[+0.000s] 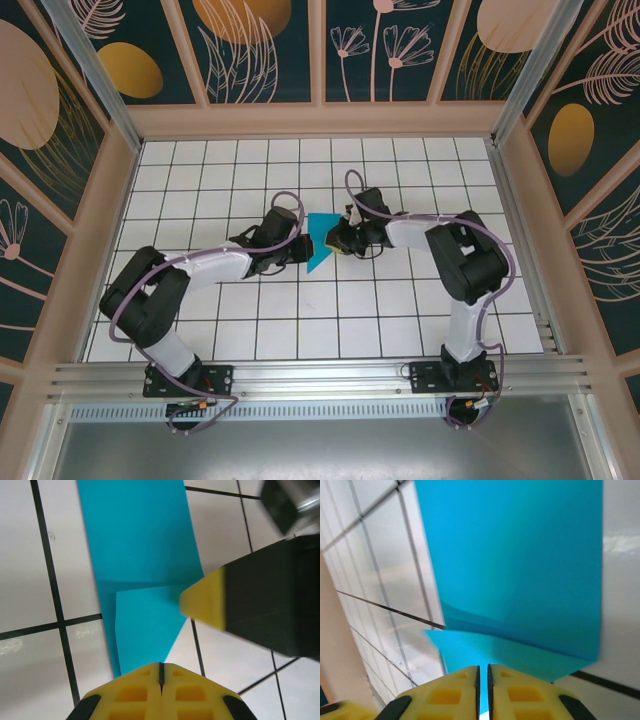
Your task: Fold a paper plane with a square sheet of paper (pick it up from the middle)
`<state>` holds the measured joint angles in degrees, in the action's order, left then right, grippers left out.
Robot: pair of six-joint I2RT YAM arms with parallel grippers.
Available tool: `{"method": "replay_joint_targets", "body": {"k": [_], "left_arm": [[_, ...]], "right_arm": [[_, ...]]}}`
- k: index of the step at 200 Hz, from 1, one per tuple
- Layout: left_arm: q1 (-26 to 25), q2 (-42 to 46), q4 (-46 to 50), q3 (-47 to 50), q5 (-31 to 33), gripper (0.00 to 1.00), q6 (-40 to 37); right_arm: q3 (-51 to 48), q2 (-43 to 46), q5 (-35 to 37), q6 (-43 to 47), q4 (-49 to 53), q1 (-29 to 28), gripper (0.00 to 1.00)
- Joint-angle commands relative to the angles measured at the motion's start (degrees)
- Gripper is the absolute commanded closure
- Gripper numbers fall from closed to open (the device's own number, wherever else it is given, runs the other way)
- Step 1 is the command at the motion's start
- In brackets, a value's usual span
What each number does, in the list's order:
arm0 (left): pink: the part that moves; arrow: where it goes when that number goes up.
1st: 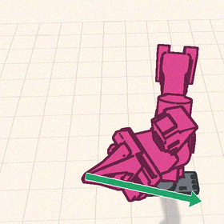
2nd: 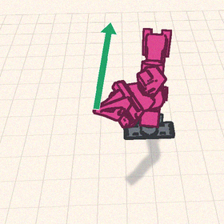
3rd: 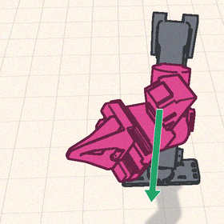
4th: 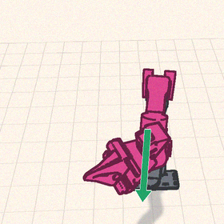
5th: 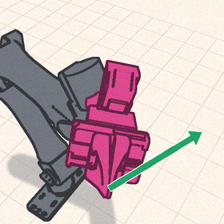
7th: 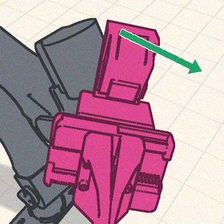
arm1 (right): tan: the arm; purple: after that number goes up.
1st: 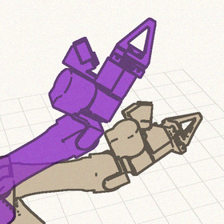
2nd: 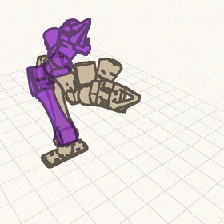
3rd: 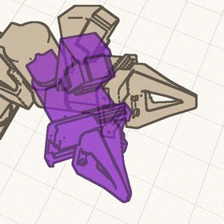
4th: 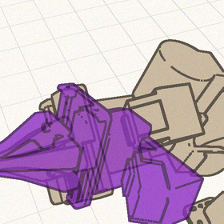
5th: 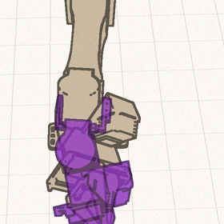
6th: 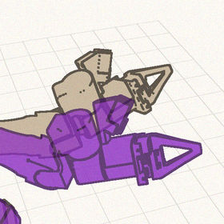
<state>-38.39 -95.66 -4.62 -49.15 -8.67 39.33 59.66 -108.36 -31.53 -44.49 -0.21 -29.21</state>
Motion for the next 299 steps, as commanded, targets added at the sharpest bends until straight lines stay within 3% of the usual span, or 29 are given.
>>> {"method": "replay_joint_targets", "body": {"k": [1, 41, 77, 299], "left_arm": [[-0.4, -3.4, -3.9, -2.4, 0.3, 0.99, 2.1], [-0.3, -8.1, -4.2, -5.8, 2.5, 1.00, 2.7], [-0.2, -11.4, -1.1, -8.9, 7.5, 1.00, 2.2], [-0.1, -14.3, 1.5, -8.7, 7.9, 1.00, 3.5]], "right_arm": [[-2.1, 4.0, 4.1, -2.4, 0.4, 2.6, 0.77], [-4.7, 4.9, 3.4, -2.0, -0.7, 4.9, 0.62], [-4.5, 4.3, 1.6, -0.4, -0.4, 4.5, 0.56], [0.5, -1.7, -2.7, 0.5, 0.1, 2.1, 0.65]]}}
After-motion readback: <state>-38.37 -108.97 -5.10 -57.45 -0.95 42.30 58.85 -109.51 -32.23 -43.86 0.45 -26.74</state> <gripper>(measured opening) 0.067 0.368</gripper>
